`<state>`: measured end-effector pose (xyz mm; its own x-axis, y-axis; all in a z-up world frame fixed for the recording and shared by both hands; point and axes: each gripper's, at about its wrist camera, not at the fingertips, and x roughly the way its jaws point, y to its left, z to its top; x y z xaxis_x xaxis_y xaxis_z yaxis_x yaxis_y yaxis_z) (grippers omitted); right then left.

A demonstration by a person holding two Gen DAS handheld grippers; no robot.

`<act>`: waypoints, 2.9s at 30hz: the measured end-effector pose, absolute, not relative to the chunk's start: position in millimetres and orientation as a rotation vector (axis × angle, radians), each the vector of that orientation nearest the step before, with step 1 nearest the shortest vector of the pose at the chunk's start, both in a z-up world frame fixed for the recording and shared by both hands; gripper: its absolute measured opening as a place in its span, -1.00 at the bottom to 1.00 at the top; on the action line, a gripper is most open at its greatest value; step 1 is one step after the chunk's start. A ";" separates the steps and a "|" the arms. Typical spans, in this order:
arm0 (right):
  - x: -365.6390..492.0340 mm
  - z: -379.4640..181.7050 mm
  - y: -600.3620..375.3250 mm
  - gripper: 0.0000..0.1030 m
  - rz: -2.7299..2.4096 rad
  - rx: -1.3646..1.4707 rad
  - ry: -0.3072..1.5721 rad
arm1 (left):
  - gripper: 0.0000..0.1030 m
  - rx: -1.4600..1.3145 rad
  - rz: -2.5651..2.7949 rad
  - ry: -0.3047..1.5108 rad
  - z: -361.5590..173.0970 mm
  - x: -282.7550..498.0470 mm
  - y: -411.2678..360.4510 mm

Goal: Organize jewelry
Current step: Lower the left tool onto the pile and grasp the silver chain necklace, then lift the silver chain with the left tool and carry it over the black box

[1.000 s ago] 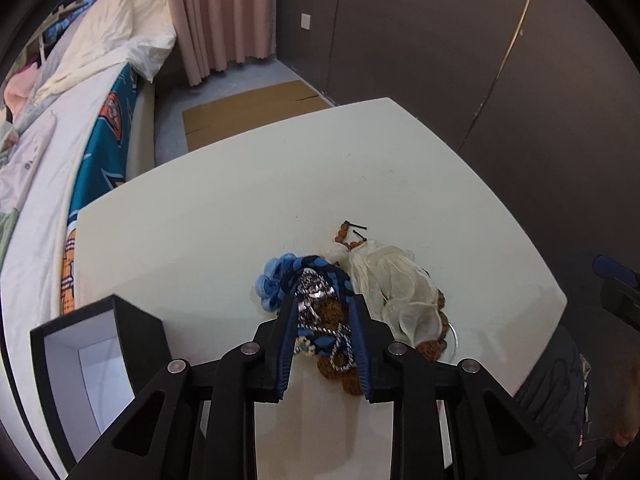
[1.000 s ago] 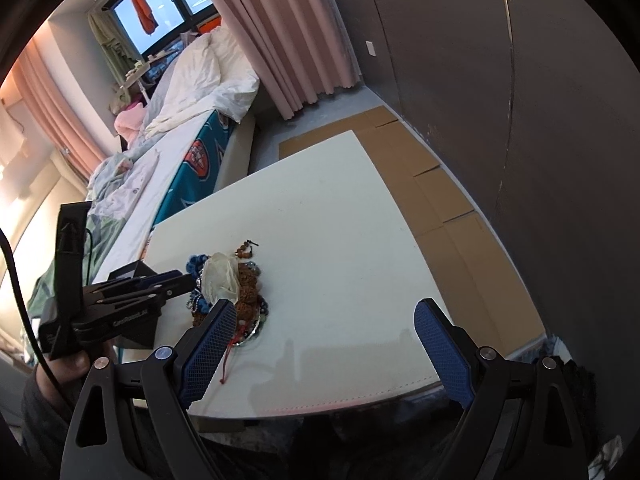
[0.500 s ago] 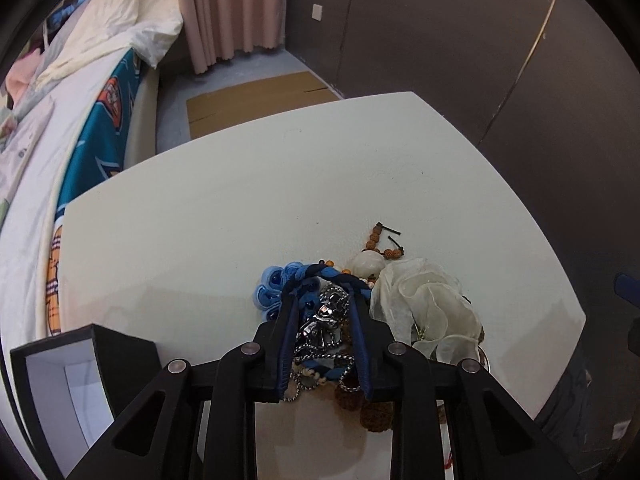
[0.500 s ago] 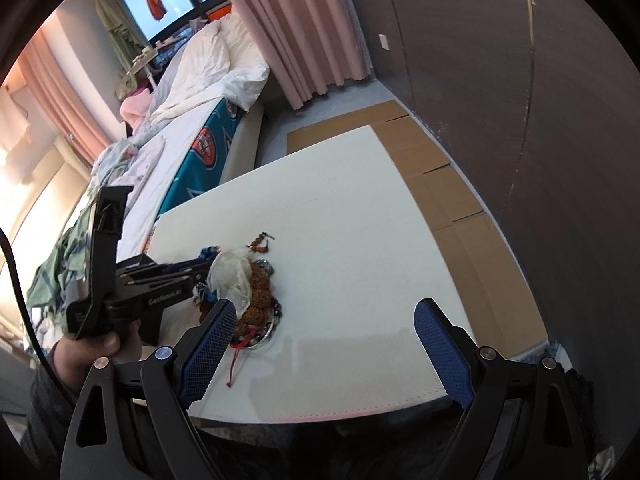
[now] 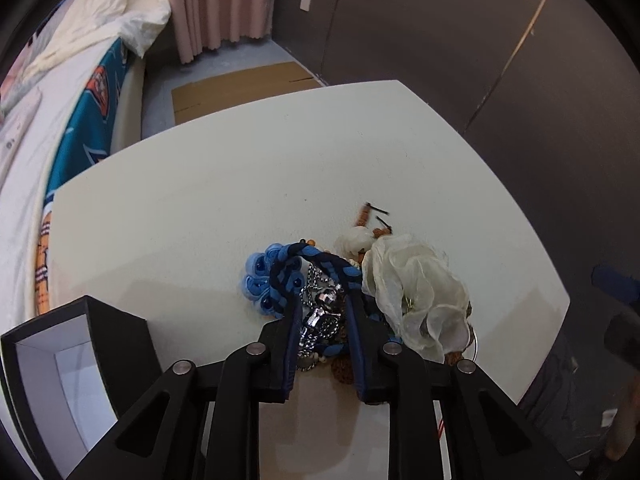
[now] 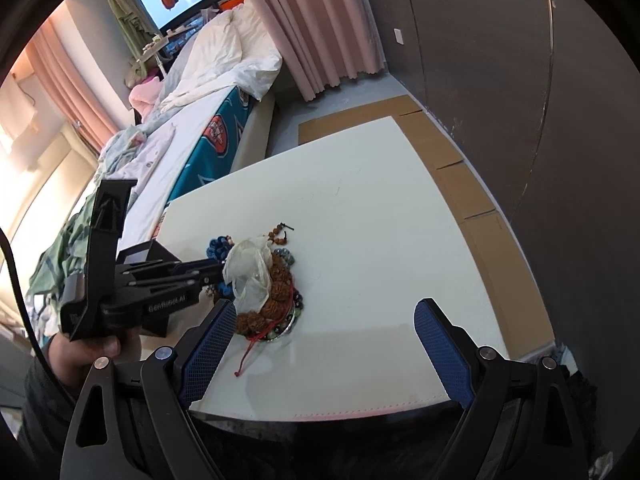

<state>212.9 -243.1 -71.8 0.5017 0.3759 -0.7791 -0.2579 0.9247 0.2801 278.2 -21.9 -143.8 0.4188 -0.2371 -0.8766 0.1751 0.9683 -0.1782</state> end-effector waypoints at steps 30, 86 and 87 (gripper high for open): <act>260.7 -103.3 -162.9 0.59 0.521 0.083 1.069 | -0.93 -0.113 -0.181 0.889 -27.4 222.3 33.3; 216.4 49.7 -113.9 -0.94 0.759 0.055 0.765 | -0.93 0.020 -0.061 0.433 186.9 155.0 84.2; 216.5 48.9 -113.9 -0.94 0.760 0.056 0.768 | -0.93 0.016 -0.062 0.441 183.4 155.6 85.4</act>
<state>216.5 -113.9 48.9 0.4709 0.6401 -0.6070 -0.6009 0.7365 0.3105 155.6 85.4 183.4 0.9026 -0.0569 -0.4268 0.0639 0.9980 0.0020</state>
